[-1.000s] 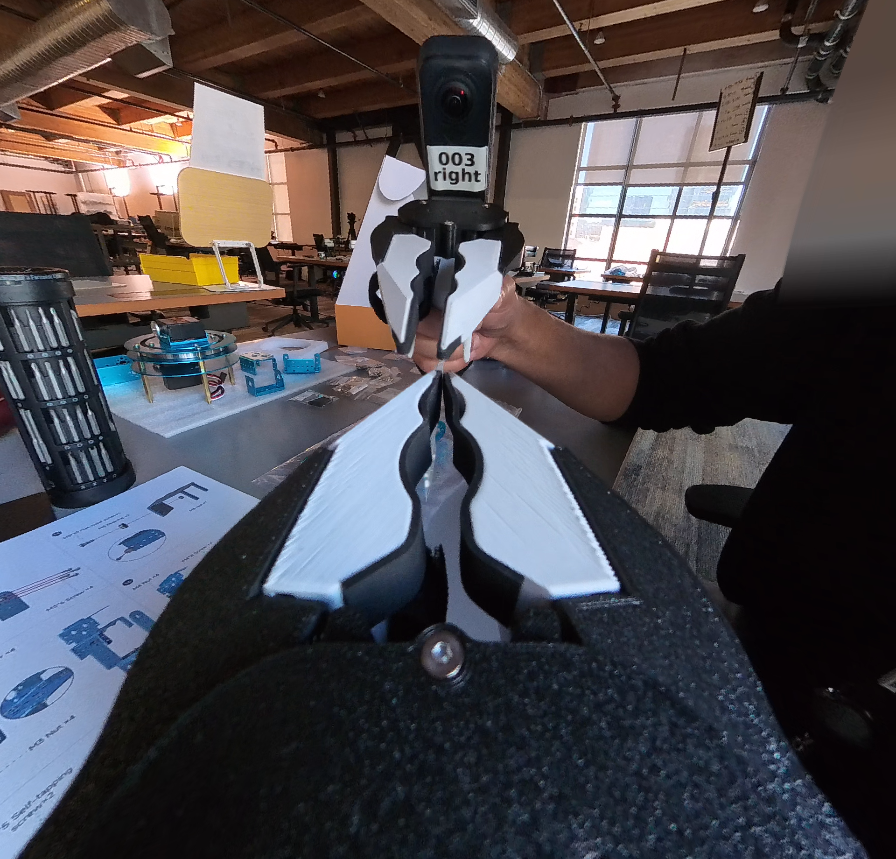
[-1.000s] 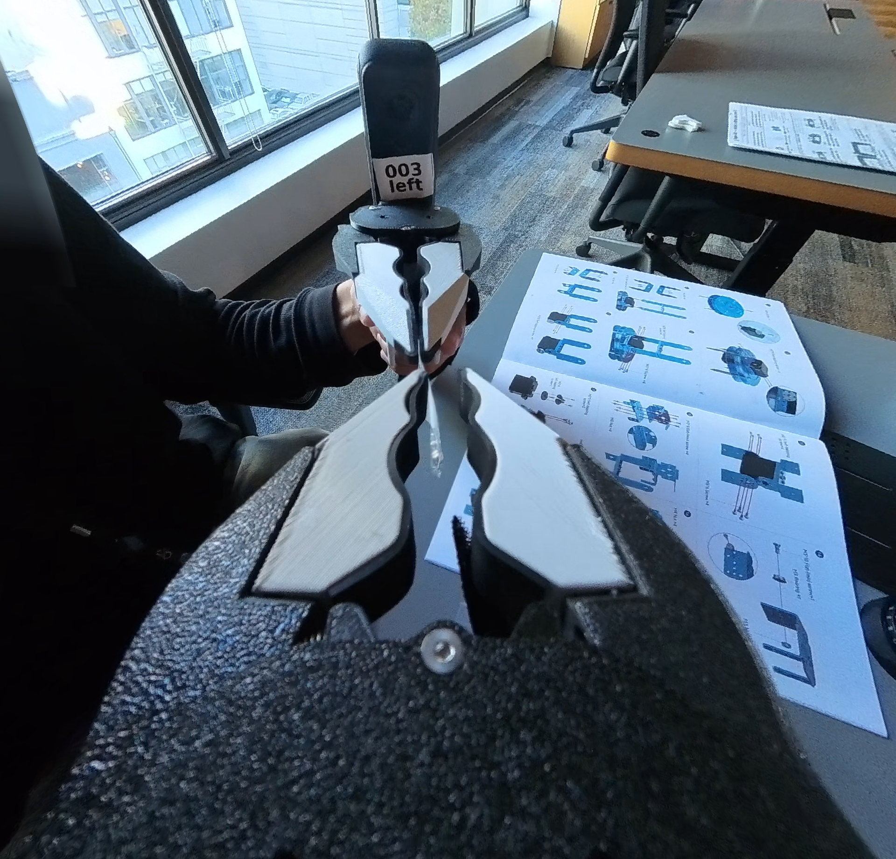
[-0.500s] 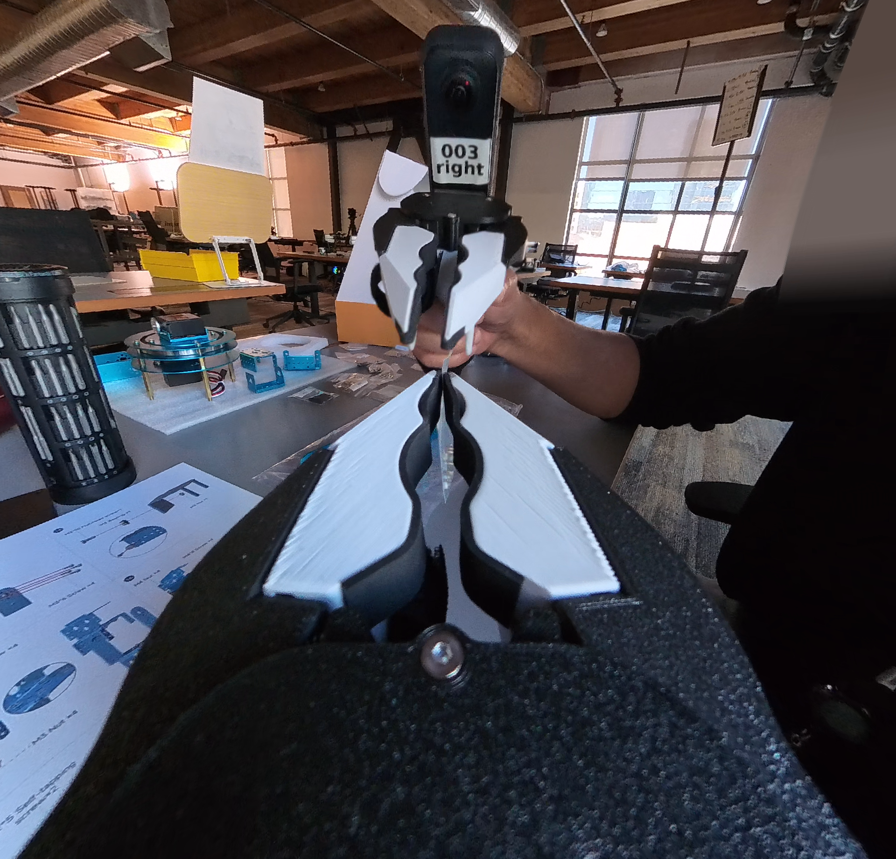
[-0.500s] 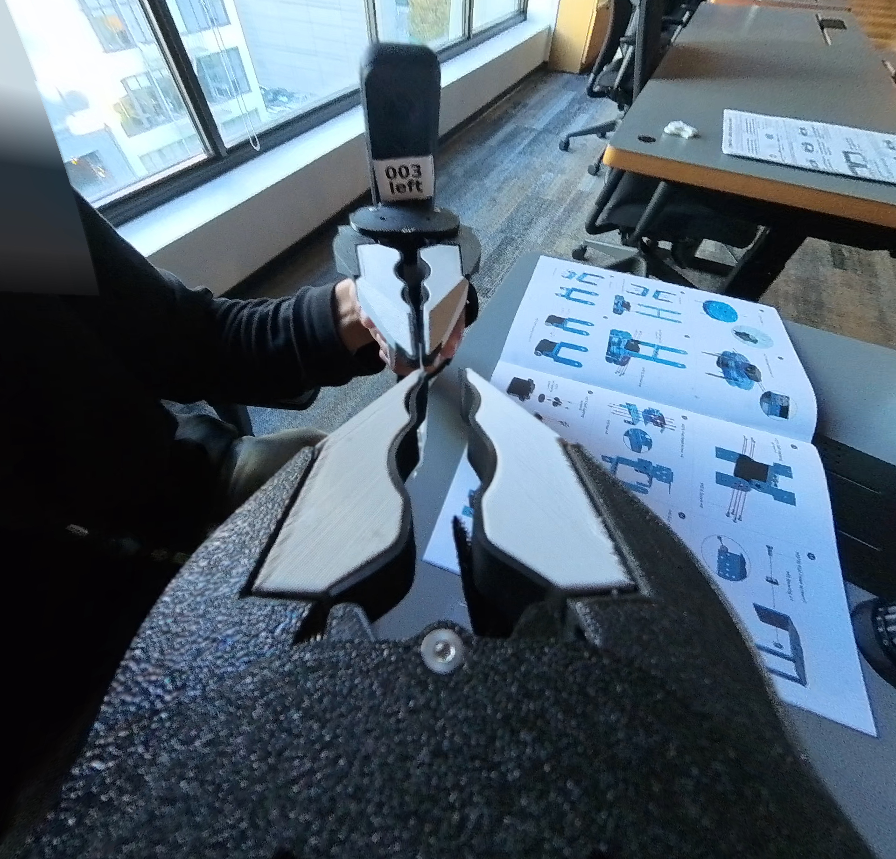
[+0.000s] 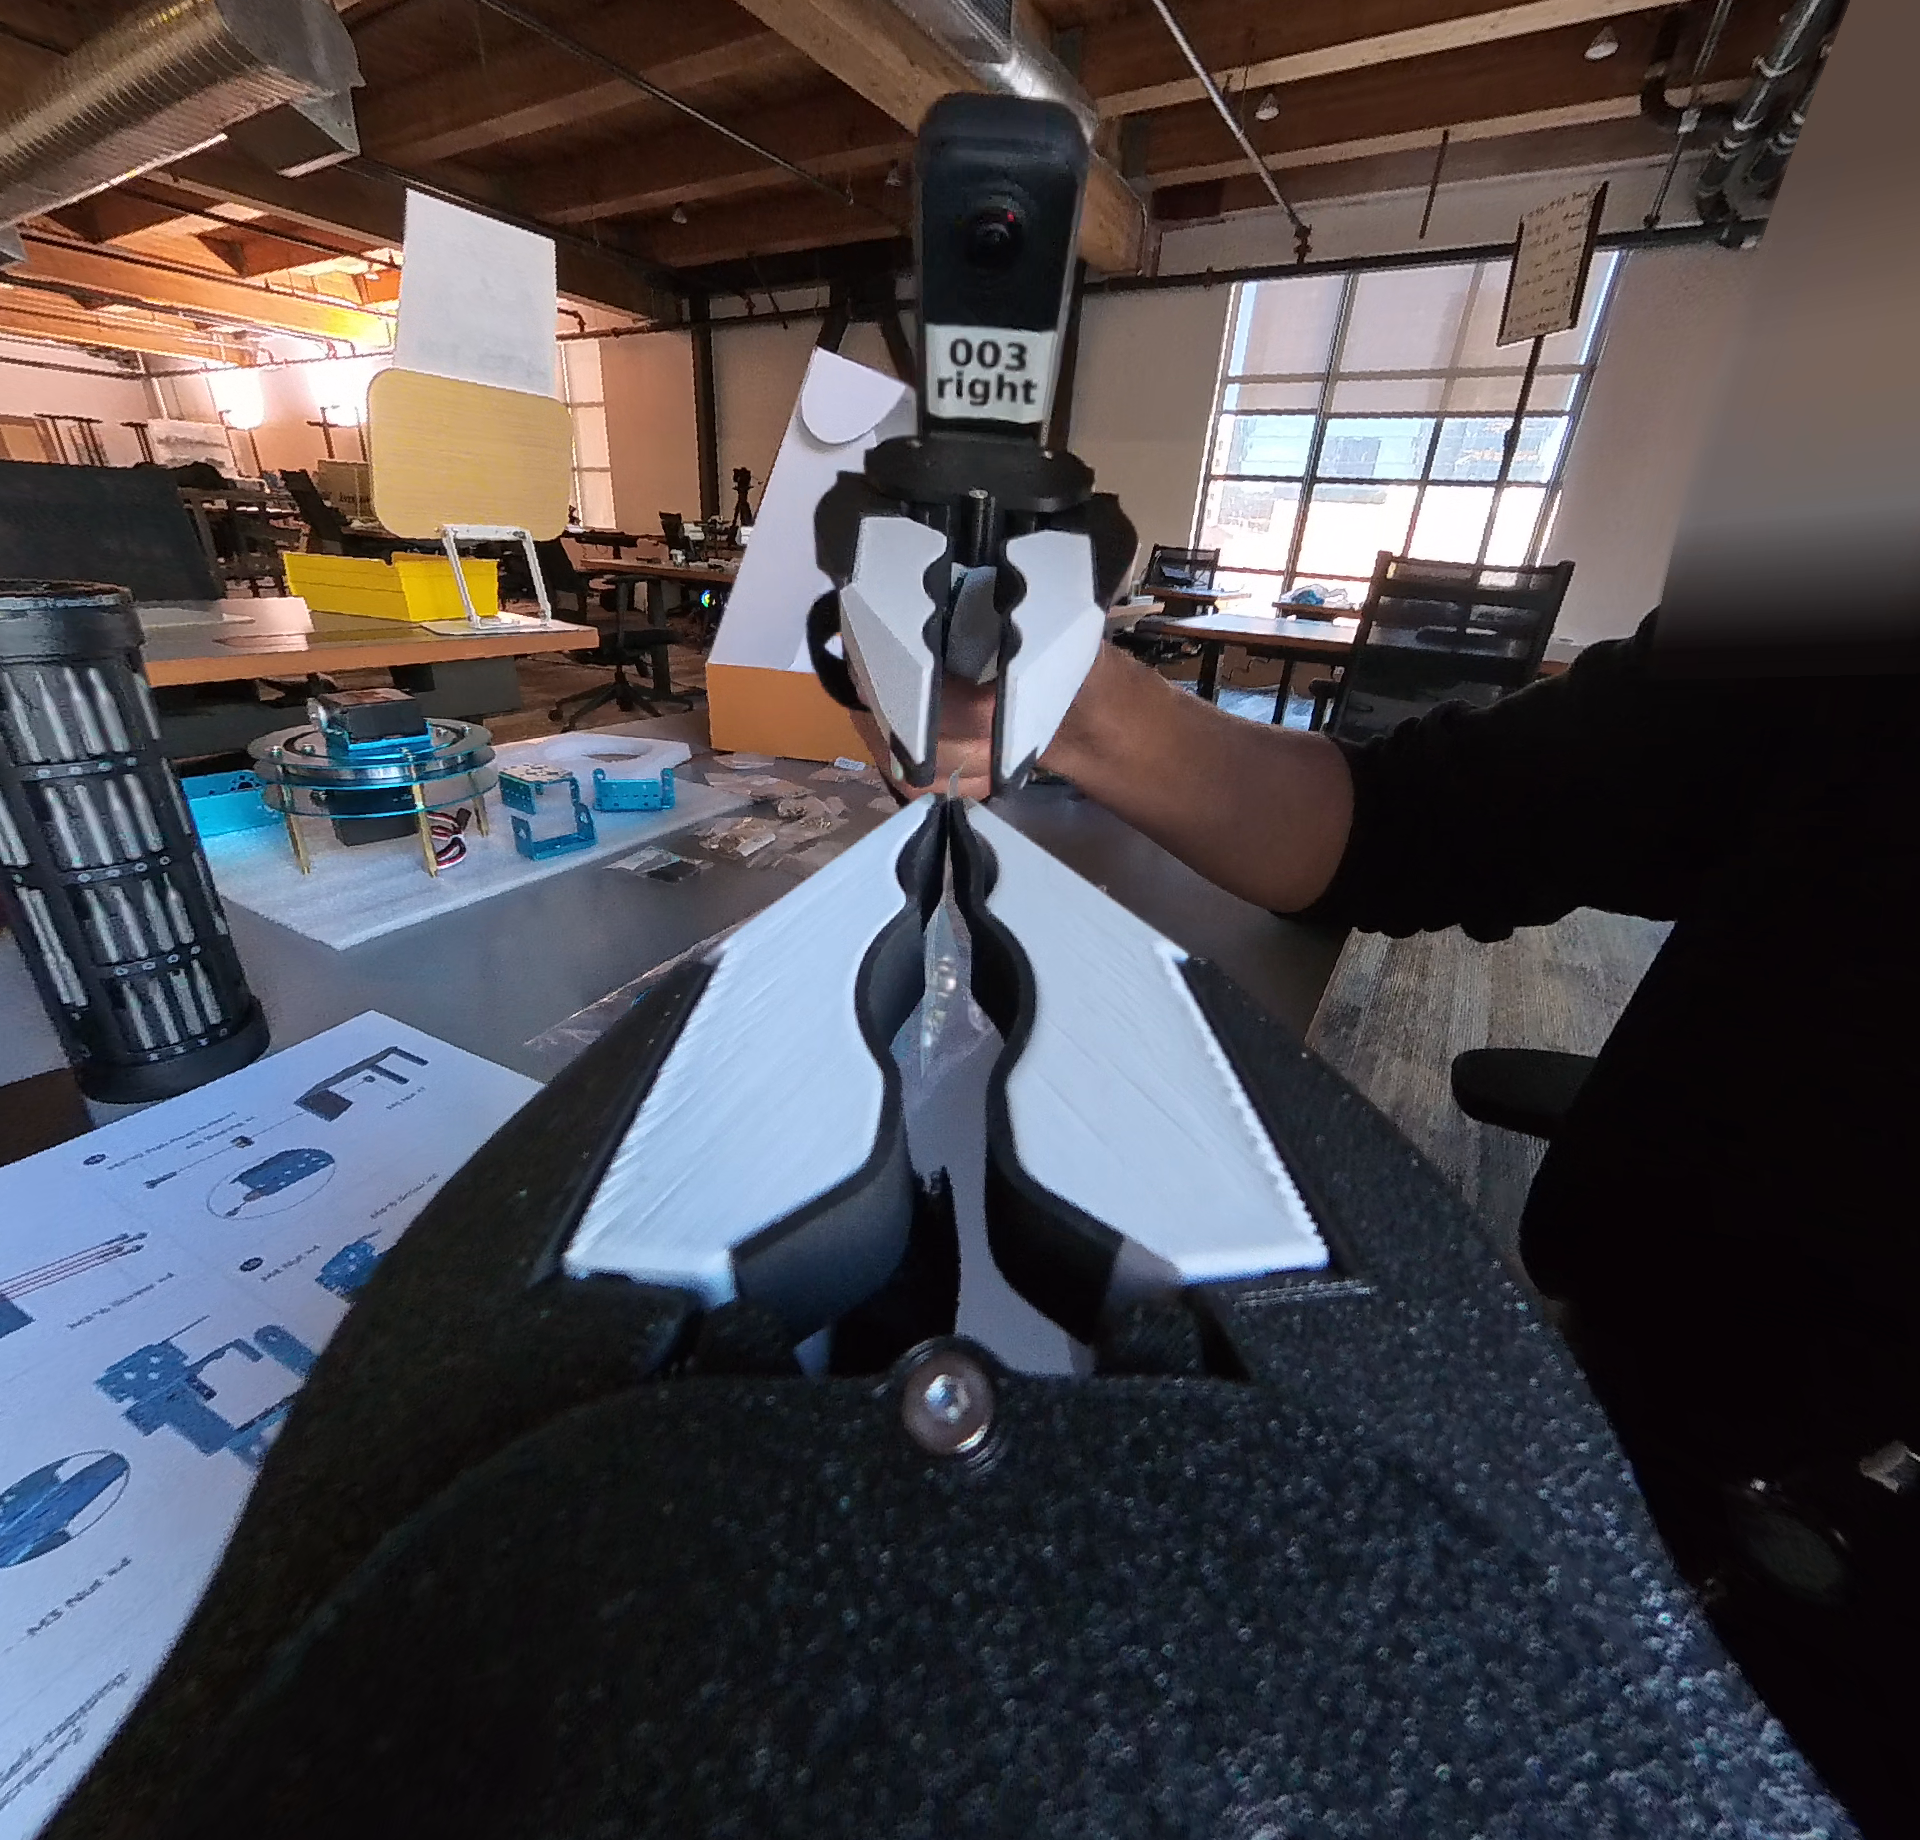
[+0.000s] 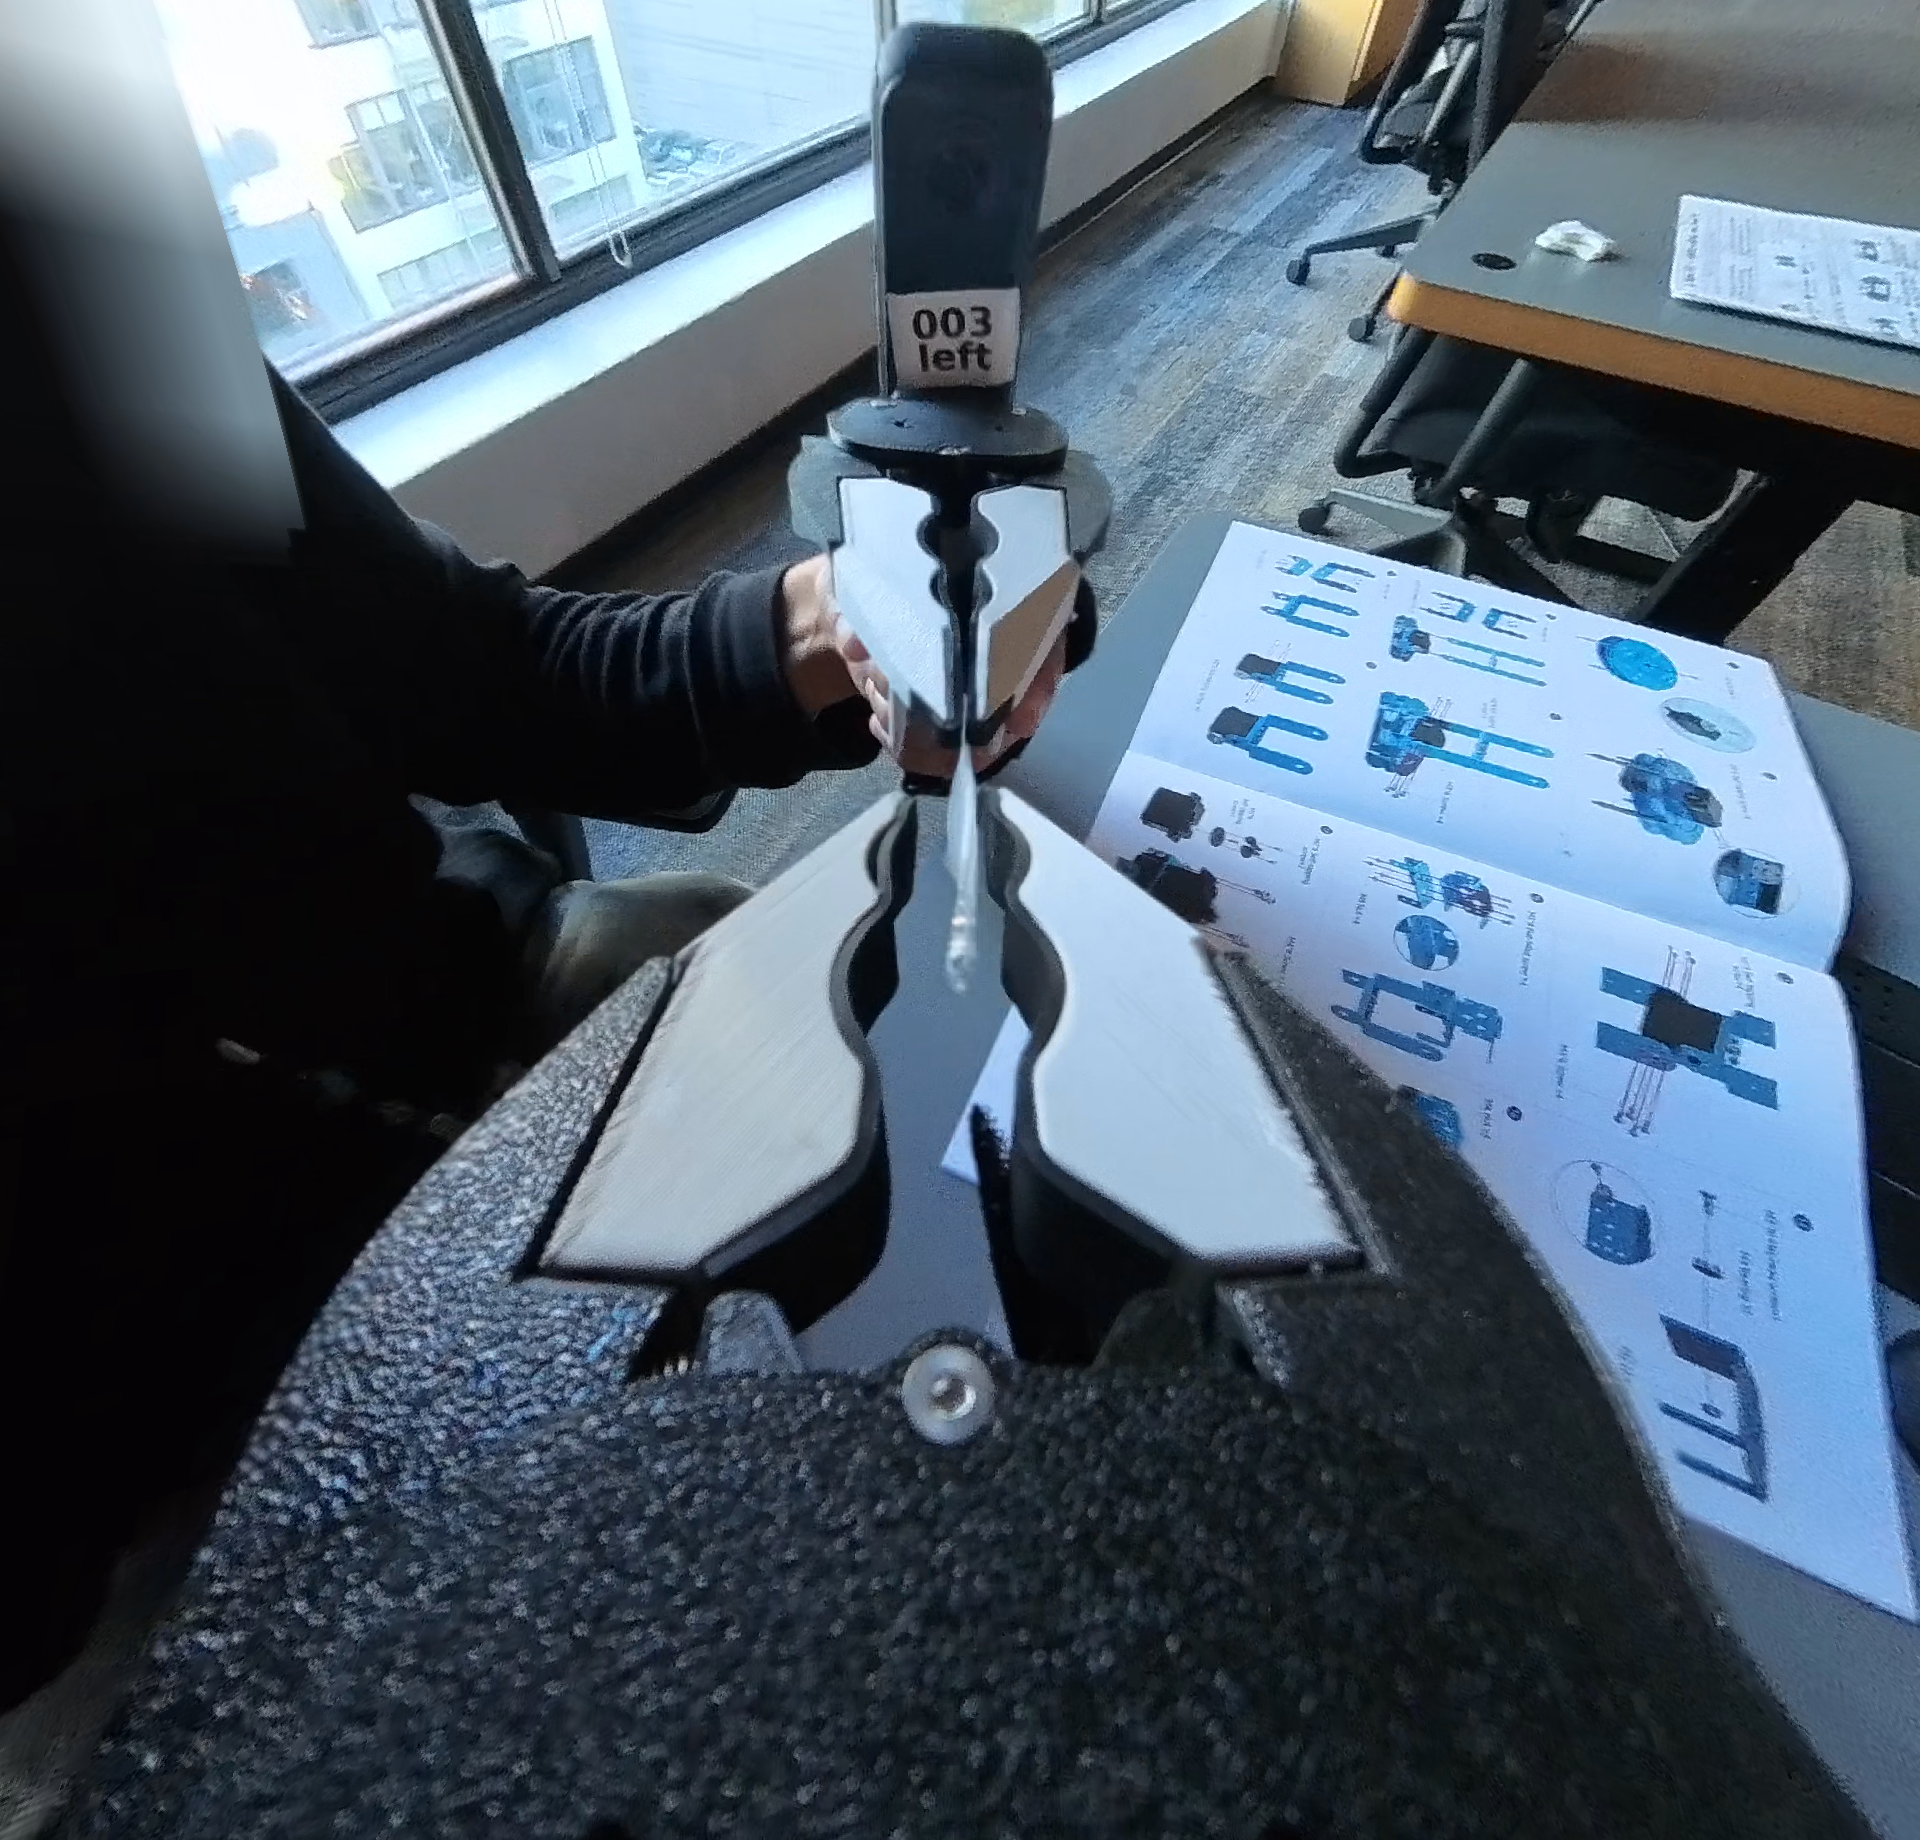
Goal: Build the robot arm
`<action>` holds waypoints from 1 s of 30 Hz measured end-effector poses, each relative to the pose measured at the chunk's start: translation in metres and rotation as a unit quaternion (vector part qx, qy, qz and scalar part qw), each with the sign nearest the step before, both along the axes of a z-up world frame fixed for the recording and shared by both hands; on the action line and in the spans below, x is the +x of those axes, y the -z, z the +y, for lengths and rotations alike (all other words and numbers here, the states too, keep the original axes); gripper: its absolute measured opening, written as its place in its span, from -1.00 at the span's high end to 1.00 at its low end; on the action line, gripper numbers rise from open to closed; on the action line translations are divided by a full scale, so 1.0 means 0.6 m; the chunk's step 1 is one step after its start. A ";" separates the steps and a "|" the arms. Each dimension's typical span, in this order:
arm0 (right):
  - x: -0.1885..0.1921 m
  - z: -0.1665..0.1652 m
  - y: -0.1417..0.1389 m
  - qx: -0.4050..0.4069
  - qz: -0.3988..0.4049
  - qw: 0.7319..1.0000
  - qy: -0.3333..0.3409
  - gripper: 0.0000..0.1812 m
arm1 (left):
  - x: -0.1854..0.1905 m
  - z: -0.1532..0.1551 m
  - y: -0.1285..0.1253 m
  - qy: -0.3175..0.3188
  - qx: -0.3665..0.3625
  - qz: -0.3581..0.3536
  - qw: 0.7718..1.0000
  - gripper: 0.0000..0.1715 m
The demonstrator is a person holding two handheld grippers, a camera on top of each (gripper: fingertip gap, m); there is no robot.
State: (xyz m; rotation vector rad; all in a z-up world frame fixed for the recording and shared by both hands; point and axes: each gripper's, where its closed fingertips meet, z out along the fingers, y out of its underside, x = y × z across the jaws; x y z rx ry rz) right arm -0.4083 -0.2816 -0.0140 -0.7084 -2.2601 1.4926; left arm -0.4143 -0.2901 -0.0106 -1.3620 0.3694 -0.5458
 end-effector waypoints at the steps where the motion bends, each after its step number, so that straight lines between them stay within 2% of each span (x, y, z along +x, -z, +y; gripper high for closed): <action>1: 0.000 0.002 0.000 0.008 0.006 1.000 0.005 0.88 | 0.000 0.000 -0.002 0.001 0.001 -0.005 1.000 1.00; 3: 0.002 0.003 -0.010 0.003 0.024 1.000 0.012 1.00 | -0.002 0.003 -0.008 0.000 0.007 -0.019 1.000 1.00; 8: 0.001 0.039 -0.011 -0.014 0.024 0.994 0.107 1.00 | -0.002 0.041 -0.012 -0.046 0.001 -0.047 0.998 1.00; 12: 0.032 0.085 0.008 -0.045 0.007 0.983 0.175 1.00 | 0.035 0.085 0.005 -0.093 -0.017 0.013 0.995 1.00; 16: 0.050 0.160 0.040 -0.054 -0.021 0.965 0.256 1.00 | 0.053 0.152 0.049 -0.224 -0.080 0.086 0.967 0.97; 18: 0.056 0.196 0.061 -0.057 -0.035 0.957 0.281 1.00 | 0.057 0.174 0.068 -0.283 -0.120 0.070 0.949 0.74; 20: 0.064 0.223 0.075 -0.087 -0.044 0.950 0.296 1.00 | 0.074 0.179 0.081 -0.311 -0.140 0.003 0.940 0.64; 23: 0.084 0.230 0.092 -0.137 -0.049 0.945 0.292 1.00 | 0.104 0.186 0.106 -0.354 -0.160 -0.055 0.920 0.35; 25: 0.102 0.223 0.098 -0.163 -0.049 0.944 0.283 1.00 | 0.117 0.195 0.109 -0.390 -0.154 -0.047 0.907 0.21; 27: 0.117 0.215 0.097 -0.167 -0.049 0.945 0.278 1.00 | 0.129 0.205 0.122 -0.418 -0.171 -0.008 0.892 0.03; 30: 0.135 0.203 0.097 -0.154 -0.053 0.948 0.272 1.00 | 0.146 0.205 0.134 -0.436 -0.180 0.043 0.881 0.01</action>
